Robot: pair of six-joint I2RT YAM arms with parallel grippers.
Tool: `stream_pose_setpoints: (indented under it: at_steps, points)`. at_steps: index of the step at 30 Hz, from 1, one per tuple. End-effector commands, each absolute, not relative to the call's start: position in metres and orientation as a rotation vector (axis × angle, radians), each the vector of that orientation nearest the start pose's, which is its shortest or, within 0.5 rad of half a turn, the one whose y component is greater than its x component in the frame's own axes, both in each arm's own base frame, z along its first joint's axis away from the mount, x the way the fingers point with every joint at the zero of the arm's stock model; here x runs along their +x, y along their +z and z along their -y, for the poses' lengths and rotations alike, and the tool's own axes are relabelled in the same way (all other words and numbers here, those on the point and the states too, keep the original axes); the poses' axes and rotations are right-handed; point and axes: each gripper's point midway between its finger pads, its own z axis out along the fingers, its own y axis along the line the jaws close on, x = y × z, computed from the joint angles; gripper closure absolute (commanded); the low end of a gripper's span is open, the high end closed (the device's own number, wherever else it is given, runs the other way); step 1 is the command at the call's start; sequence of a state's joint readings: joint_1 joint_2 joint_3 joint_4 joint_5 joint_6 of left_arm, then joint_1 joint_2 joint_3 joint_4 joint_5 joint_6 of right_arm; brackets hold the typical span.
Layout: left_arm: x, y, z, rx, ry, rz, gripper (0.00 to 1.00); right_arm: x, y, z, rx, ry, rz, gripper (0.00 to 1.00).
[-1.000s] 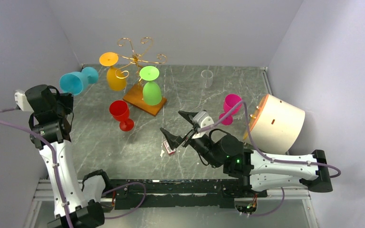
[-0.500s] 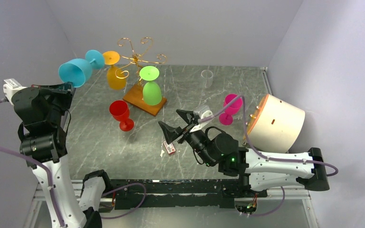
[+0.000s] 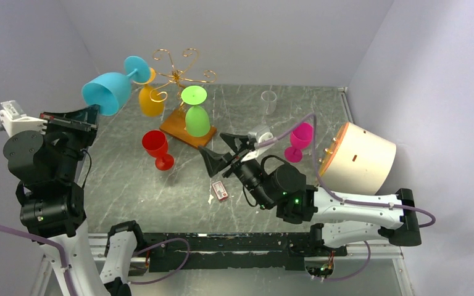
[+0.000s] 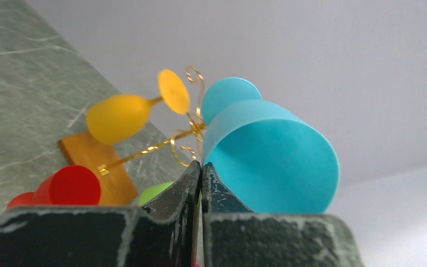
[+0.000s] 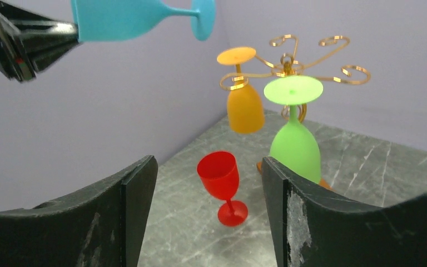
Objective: Place the wine glass upside down on the wine glass rack
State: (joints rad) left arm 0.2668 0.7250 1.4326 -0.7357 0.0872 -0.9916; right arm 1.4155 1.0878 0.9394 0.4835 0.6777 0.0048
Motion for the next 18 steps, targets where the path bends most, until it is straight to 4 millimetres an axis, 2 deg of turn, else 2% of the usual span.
stream_pose_setpoints:
  at_steps: [1, 4, 10, 18]
  points:
    - [0.215, 0.49, 0.042, -0.556, -0.805, -1.398, 0.93, 0.175, 0.442, -0.339, -0.273, 0.824, -1.267, 0.31]
    - [0.213, 0.49, 0.07, -0.392, -0.932, -1.43, 0.93, 0.186, 0.45, -0.342, -0.274, 0.844, -1.271, 0.41]
    - [0.209, 0.479, 0.099, -0.233, -1.089, -1.458, 0.93, 0.213, 0.456, -0.338, -0.25, 0.95, -1.257, 0.64]
    - [0.195, 0.47, 0.127, -0.063, -1.285, -1.477, 0.93, 0.229, 0.451, -0.335, -0.219, 0.955, -1.257, 0.65]
